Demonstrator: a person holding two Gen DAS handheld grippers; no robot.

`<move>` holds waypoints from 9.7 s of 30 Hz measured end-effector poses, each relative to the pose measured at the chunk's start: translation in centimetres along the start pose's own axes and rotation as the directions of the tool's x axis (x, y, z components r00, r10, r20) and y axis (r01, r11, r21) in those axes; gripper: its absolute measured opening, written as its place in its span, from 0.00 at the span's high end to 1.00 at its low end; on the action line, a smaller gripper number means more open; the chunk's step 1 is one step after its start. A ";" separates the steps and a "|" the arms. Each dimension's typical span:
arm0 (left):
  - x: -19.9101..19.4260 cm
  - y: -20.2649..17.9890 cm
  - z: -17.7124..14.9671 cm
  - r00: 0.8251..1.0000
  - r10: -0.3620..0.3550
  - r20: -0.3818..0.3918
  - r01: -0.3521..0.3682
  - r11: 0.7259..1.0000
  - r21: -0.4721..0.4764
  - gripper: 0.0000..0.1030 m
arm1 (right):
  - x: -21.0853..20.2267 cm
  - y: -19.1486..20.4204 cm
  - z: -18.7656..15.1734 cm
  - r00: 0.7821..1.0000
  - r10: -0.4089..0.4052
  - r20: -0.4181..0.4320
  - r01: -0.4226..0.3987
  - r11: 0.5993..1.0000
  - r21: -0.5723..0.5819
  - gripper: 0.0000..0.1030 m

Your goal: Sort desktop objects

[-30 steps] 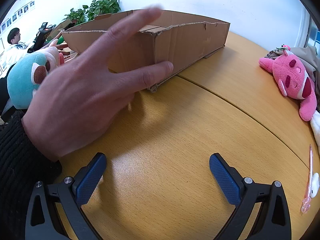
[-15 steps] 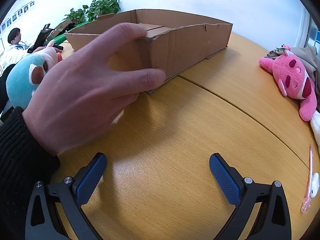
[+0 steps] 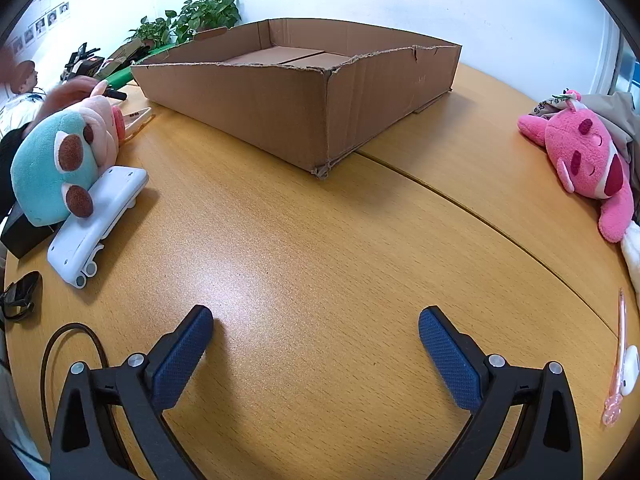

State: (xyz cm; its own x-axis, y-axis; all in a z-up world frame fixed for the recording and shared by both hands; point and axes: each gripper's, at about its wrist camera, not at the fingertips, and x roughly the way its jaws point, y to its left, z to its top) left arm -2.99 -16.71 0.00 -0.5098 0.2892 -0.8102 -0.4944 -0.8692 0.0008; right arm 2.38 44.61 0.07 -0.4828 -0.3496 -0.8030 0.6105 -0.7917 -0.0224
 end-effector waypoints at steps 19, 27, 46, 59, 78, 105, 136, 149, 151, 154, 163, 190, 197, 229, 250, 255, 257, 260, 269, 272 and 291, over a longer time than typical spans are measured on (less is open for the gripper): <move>0.0 0.0 0.0 1.000 0.000 0.000 0.000 1.000 0.001 0.00 | 0.0 0.0 -0.1 1.000 0.000 0.000 0.000 1.000 0.000 0.00; 0.0 0.0 0.0 1.000 0.000 0.000 0.000 1.000 0.001 0.00 | 0.0 -0.1 -0.1 1.000 0.001 0.000 -0.001 1.000 -0.001 0.00; 0.0 0.0 0.0 1.000 -0.001 0.000 0.001 1.000 0.002 0.00 | 0.0 -0.1 -0.1 1.000 0.001 0.000 -0.001 1.000 -0.001 0.00; 0.0 0.0 0.0 1.000 -0.001 -0.001 0.001 1.000 0.002 0.00 | 0.0 -0.1 -0.2 1.000 0.002 0.000 -0.002 1.000 -0.002 0.00; 0.0 0.0 0.0 1.000 -0.001 -0.001 0.001 1.000 0.003 0.00 | -0.1 -0.1 -0.2 1.000 0.002 0.000 -0.002 1.000 -0.002 0.00; -2.1 -7.0 -2.7 0.997 0.072 -0.004 -0.072 0.992 -0.100 0.00 | -0.1 -0.2 -0.3 1.000 0.003 0.000 -0.003 1.000 -0.003 0.00; -12.9 -26.5 2.8 0.920 0.142 0.366 -0.105 0.987 -0.119 0.01 | -9.4 18.9 4.0 0.948 -0.244 0.204 0.178 0.938 0.298 0.00; -11.8 -30.3 3.3 0.948 0.046 0.315 -0.012 0.994 -0.112 0.47 | -11.2 27.2 5.1 0.933 -0.288 0.214 0.240 0.944 0.227 0.31; -11.1 -30.1 3.6 0.959 0.026 0.284 0.011 0.992 -0.127 0.78 | -11.1 26.6 5.2 0.945 -0.250 0.212 0.195 0.948 0.250 0.55; -10.0 -29.3 3.9 0.966 -0.007 0.257 0.050 0.986 -0.160 0.69 | -11.1 26.0 5.1 0.952 -0.187 0.240 0.125 0.960 0.252 0.33; -6.8 -27.0 4.8 0.977 -0.029 0.210 0.078 0.969 -0.234 0.19 | -7.6 24.3 5.4 0.981 -0.072 0.182 0.043 0.986 0.160 0.00; -4.3 -21.4 6.5 0.949 -0.165 0.270 0.245 0.923 -0.296 0.25 | -0.5 28.8 6.5 0.986 0.101 0.134 -0.125 0.974 0.187 0.08; -4.8 -18.5 4.8 0.947 -0.197 0.252 0.289 0.863 -0.413 0.25 | -1.4 29.4 6.2 0.968 0.184 0.171 -0.211 0.966 0.150 0.08; -4.3 -20.5 8.1 0.820 -0.487 0.300 0.572 0.707 -0.417 0.37 | 0.1 26.6 11.8 0.946 0.165 0.279 -0.239 0.936 0.257 0.15; -12.5 -17.5 20.7 0.815 -0.394 0.424 0.512 0.832 -0.212 0.39 | -8.0 23.3 23.8 0.901 0.081 0.427 -0.177 0.966 0.190 0.15; -13.0 -14.7 23.7 0.820 -0.373 0.434 0.487 0.853 -0.187 0.40 | -7.7 22.5 27.7 0.885 0.090 0.457 -0.195 0.963 0.188 0.15; -13.0 -13.6 25.4 0.831 -0.352 0.430 0.463 0.867 -0.185 0.39 | -7.4 21.8 29.7 0.882 0.099 0.461 -0.207 0.960 0.189 0.15; -13.0 -11.9 28.5 0.840 -0.332 0.429 0.434 0.885 -0.167 0.39 | -6.7 19.7 33.3 0.882 0.114 0.458 -0.219 0.958 0.183 0.15; -10.0 -7.0 36.4 0.869 -0.288 0.401 0.373 0.915 -0.151 0.40 | -3.1 14.2 42.8 0.874 0.115 0.472 -0.238 0.949 0.209 0.18; -8.0 -5.6 37.5 0.881 -0.264 0.394 0.352 0.920 -0.170 0.40 | -0.9 12.6 44.7 0.878 0.124 0.462 -0.258 0.936 0.239 0.18; 12.1 2.8 33.9 0.954 -0.289 0.082 0.298 0.874 -0.385 0.42 | 21.3 8.1 46.0 0.936 0.288 0.204 -0.353 0.795 0.494 0.18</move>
State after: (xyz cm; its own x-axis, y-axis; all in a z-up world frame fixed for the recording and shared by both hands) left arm -34.45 -2.05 10.10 -0.4008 0.5600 -0.7251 -0.3131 -0.8275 -0.4661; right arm -31.79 7.69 10.20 -0.4043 -0.6574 -0.6359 0.3453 -0.7535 0.5595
